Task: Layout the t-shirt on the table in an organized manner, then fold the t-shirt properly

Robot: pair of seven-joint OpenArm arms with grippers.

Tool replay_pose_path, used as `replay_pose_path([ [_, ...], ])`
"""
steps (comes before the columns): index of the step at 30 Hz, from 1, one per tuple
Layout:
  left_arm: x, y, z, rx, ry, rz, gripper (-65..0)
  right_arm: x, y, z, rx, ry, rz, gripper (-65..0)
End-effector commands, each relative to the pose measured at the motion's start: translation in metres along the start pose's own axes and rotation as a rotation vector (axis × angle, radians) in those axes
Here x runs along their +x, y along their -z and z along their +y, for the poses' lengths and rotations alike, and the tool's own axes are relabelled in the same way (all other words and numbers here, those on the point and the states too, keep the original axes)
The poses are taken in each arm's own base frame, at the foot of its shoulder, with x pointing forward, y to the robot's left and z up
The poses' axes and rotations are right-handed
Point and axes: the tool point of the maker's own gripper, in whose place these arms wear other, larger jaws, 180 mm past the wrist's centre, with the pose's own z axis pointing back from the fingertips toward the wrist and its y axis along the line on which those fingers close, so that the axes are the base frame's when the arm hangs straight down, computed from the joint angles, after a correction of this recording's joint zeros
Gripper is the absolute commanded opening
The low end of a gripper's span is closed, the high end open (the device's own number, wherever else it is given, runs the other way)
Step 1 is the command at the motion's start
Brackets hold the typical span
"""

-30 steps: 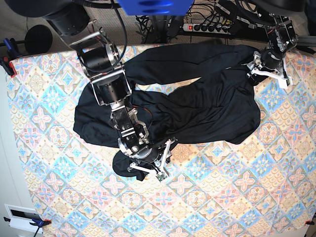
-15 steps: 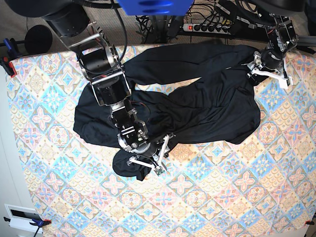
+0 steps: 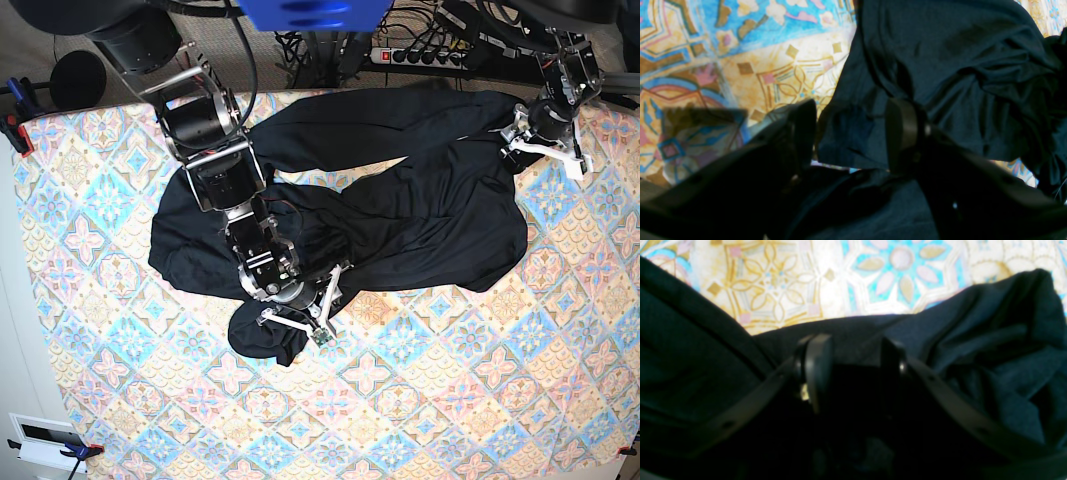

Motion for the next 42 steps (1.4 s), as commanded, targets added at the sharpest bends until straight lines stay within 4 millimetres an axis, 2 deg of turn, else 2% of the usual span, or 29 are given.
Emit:
replay_pose_path([
  [1,0.011,-0.004,-0.002,-0.008,0.013,-0.036,-33.9,0.021,-0.002,-0.005,-0.007,-0.011,-0.038,-42.5],
  [5,0.011,-0.004,-0.002,-0.008,0.013,-0.036,-34.1,0.005,0.002,-0.003,0.001,-0.001,0.004,-53.4],
  [9,0.010,-0.004,-0.002,-0.008,0.012,-0.033,-34.1,0.001,0.003,-0.002,0.003,0.002,0.013,-64.0],
  [21,0.010,-0.004,-0.001,-0.007,0.012,-0.032,-34.1,0.009,0.002,-0.003,-0.001,-0.004,-0.006,-65.0],
  [22,0.010,-0.004,-0.001,-0.007,0.012,-0.032,-34.1,0.018,0.001,-0.004,-0.004,-0.009,-0.025,-65.0],
  [25,0.010,-0.004,-0.002,-0.008,0.011,-0.032,-34.2,0.074,-0.015,-0.015,-0.035,-0.046,-0.153,-65.0],
  [30,0.010,-0.004,-0.002,-0.010,0.010,-0.033,-34.2,0.130,-0.035,-0.005,-0.035,-0.071,-0.316,-65.0],
  [36,0.005,-0.002,-0.005,-0.016,-0.011,-0.031,-34.2,0.168,-0.056,-0.001,-0.029,-0.075,-0.525,-65.0],
  [38,0.004,-0.002,-0.006,-0.017,-0.012,-0.029,-34.2,0.172,-0.060,0.006,-0.012,-0.058,-0.601,-65.0],
  [40,0.004,-0.002,-0.007,-0.020,-0.013,-0.029,-34.2,0.174,-0.064,0.029,0.053,-0.034,-0.675,-63.7],
  [42,0.004,-0.002,-0.007,-0.022,-0.013,-0.028,-34.2,0.175,-0.066,0.060,0.140,-0.020,-0.713,-59.5],
])
